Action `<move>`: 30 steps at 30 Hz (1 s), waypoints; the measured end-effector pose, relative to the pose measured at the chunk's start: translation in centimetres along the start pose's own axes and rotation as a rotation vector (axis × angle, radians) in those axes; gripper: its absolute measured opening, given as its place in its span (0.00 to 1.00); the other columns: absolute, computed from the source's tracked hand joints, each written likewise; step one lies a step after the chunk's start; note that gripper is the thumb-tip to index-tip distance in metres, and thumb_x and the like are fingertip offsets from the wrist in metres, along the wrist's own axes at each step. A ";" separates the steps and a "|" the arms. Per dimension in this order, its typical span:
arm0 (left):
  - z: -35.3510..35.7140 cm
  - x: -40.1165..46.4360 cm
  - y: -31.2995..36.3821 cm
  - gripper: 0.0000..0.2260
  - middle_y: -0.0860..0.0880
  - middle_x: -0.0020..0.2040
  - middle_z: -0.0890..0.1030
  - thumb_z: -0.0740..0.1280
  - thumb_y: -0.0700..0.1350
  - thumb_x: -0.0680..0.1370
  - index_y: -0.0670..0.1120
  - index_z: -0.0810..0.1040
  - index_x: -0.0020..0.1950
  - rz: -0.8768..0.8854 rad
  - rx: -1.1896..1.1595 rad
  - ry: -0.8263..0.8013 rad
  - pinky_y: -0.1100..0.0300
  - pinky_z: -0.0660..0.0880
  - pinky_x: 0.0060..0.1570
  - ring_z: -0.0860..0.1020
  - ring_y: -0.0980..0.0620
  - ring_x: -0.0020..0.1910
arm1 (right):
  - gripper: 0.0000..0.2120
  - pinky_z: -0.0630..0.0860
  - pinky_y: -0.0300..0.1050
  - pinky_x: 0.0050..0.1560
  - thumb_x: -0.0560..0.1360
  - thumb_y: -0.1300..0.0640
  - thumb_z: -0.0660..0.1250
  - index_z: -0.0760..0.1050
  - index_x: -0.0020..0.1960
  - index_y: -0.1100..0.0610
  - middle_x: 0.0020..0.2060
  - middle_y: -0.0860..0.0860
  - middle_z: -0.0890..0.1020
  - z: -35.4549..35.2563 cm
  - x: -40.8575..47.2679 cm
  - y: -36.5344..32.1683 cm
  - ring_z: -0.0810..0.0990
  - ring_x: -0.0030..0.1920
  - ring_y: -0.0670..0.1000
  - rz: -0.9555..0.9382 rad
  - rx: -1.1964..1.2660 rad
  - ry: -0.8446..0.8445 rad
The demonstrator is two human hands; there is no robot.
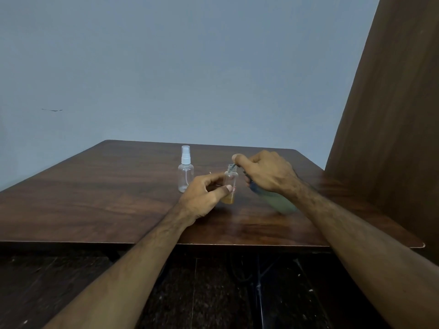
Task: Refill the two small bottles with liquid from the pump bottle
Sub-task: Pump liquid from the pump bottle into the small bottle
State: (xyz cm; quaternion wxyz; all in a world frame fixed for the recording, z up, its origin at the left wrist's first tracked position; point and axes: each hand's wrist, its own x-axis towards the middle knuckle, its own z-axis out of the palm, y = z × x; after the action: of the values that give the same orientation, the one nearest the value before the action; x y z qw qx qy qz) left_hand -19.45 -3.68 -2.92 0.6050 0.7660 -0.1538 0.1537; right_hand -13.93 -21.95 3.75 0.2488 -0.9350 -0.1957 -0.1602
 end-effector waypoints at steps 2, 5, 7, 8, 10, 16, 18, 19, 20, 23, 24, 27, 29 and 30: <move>-0.1 0.0 -0.1 0.14 0.61 0.51 0.86 0.71 0.40 0.79 0.58 0.83 0.58 0.002 0.008 -0.007 0.73 0.73 0.53 0.82 0.63 0.54 | 0.33 0.79 0.52 0.51 0.72 0.29 0.52 0.81 0.28 0.50 0.30 0.46 0.86 0.0 0.0 0.0 0.84 0.38 0.51 -0.003 -0.001 -0.012; -0.1 0.0 -0.2 0.13 0.60 0.52 0.86 0.71 0.41 0.79 0.54 0.83 0.60 -0.017 0.020 -0.018 0.74 0.73 0.51 0.82 0.64 0.53 | 0.30 0.81 0.53 0.53 0.73 0.34 0.53 0.81 0.28 0.52 0.30 0.45 0.87 0.0 0.0 0.0 0.84 0.39 0.50 -0.017 0.014 -0.017; -0.2 0.1 -0.1 0.13 0.58 0.54 0.86 0.71 0.42 0.79 0.55 0.83 0.61 -0.023 0.023 -0.014 0.71 0.74 0.54 0.82 0.63 0.55 | 0.31 0.80 0.52 0.51 0.73 0.33 0.53 0.81 0.27 0.51 0.30 0.45 0.86 0.1 0.1 -0.2 0.84 0.38 0.50 -0.019 0.015 -0.011; -0.2 0.1 -0.1 0.13 0.57 0.55 0.86 0.71 0.42 0.79 0.56 0.82 0.61 -0.018 0.018 -0.007 0.69 0.74 0.56 0.82 0.61 0.56 | 0.32 0.79 0.51 0.50 0.73 0.30 0.52 0.81 0.27 0.51 0.29 0.45 0.86 0.1 0.1 -0.3 0.84 0.38 0.50 -0.020 0.007 -0.007; -0.2 0.1 -0.1 0.14 0.55 0.57 0.85 0.71 0.41 0.79 0.58 0.82 0.60 0.000 0.012 0.000 0.66 0.75 0.59 0.82 0.59 0.58 | 0.36 0.78 0.50 0.49 0.72 0.26 0.51 0.81 0.28 0.50 0.28 0.46 0.86 0.1 0.1 -0.2 0.84 0.37 0.51 -0.019 -0.004 0.000; -0.2 0.1 -0.1 0.14 0.60 0.54 0.86 0.71 0.42 0.79 0.62 0.82 0.56 0.000 0.020 -0.008 0.67 0.76 0.57 0.82 0.60 0.56 | 0.39 0.80 0.53 0.52 0.71 0.24 0.49 0.83 0.30 0.54 0.29 0.47 0.86 0.1 -0.1 0.3 0.85 0.37 0.52 -0.017 0.012 0.011; -0.2 0.1 -0.1 0.14 0.59 0.53 0.86 0.72 0.42 0.79 0.61 0.82 0.57 0.003 0.011 -0.010 0.69 0.76 0.55 0.83 0.61 0.55 | 0.36 0.80 0.54 0.53 0.71 0.26 0.50 0.83 0.31 0.52 0.30 0.46 0.87 0.1 0.0 0.2 0.85 0.39 0.51 -0.013 0.010 0.002; -0.2 0.1 -0.2 0.14 0.57 0.54 0.86 0.72 0.41 0.79 0.59 0.82 0.59 -0.002 0.007 -0.007 0.68 0.77 0.55 0.83 0.59 0.55 | 0.34 0.80 0.54 0.54 0.72 0.28 0.51 0.83 0.31 0.51 0.30 0.46 0.87 0.1 0.0 0.1 0.85 0.39 0.51 -0.014 0.004 -0.003; -0.2 0.2 -0.4 0.13 0.54 0.55 0.86 0.71 0.41 0.79 0.55 0.83 0.61 -0.012 0.005 -0.004 0.65 0.78 0.57 0.83 0.57 0.56 | 0.32 0.80 0.54 0.54 0.73 0.30 0.51 0.82 0.30 0.50 0.31 0.46 0.87 0.0 0.1 0.0 0.85 0.40 0.51 -0.018 -0.001 -0.008; -0.2 0.2 -0.4 0.14 0.48 0.57 0.85 0.71 0.42 0.79 0.46 0.81 0.65 -0.040 0.013 -0.002 0.56 0.78 0.62 0.83 0.52 0.58 | 0.31 0.79 0.53 0.52 0.73 0.30 0.51 0.82 0.29 0.48 0.31 0.45 0.87 0.1 0.1 -0.1 0.84 0.40 0.51 -0.020 -0.011 -0.008; -0.2 0.2 -0.4 0.14 0.49 0.58 0.85 0.71 0.42 0.79 0.46 0.81 0.65 -0.042 0.016 0.000 0.56 0.78 0.62 0.83 0.52 0.58 | 0.32 0.79 0.52 0.51 0.73 0.29 0.51 0.82 0.30 0.48 0.30 0.45 0.86 0.1 0.1 -0.1 0.84 0.39 0.50 -0.020 -0.016 -0.001; -0.2 0.2 -0.3 0.14 0.49 0.58 0.85 0.71 0.41 0.79 0.46 0.81 0.65 -0.024 0.012 0.018 0.59 0.77 0.61 0.83 0.54 0.57 | 0.38 0.78 0.50 0.48 0.72 0.23 0.49 0.82 0.30 0.51 0.28 0.45 0.86 0.1 0.1 0.1 0.84 0.37 0.50 -0.029 -0.017 0.005; -0.2 0.2 -0.3 0.14 0.48 0.58 0.85 0.71 0.40 0.79 0.46 0.82 0.65 -0.015 0.012 0.019 0.60 0.77 0.60 0.83 0.54 0.57 | 0.41 0.77 0.50 0.47 0.72 0.21 0.49 0.82 0.31 0.54 0.28 0.46 0.86 0.1 0.0 0.3 0.84 0.37 0.50 -0.029 -0.018 0.003; -0.2 0.2 -0.4 0.14 0.48 0.58 0.85 0.71 0.40 0.79 0.46 0.82 0.65 -0.013 0.014 0.017 0.60 0.77 0.60 0.83 0.54 0.57 | 0.42 0.77 0.51 0.47 0.72 0.21 0.49 0.82 0.31 0.54 0.28 0.46 0.86 0.1 0.0 0.4 0.84 0.37 0.50 -0.029 -0.021 0.004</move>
State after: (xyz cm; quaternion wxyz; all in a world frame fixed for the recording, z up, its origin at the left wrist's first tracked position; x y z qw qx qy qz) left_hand -19.18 -3.43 -3.13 0.6019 0.7699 -0.1426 0.1570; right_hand -13.76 -22.18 3.49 0.2369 -0.9343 -0.2069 -0.1679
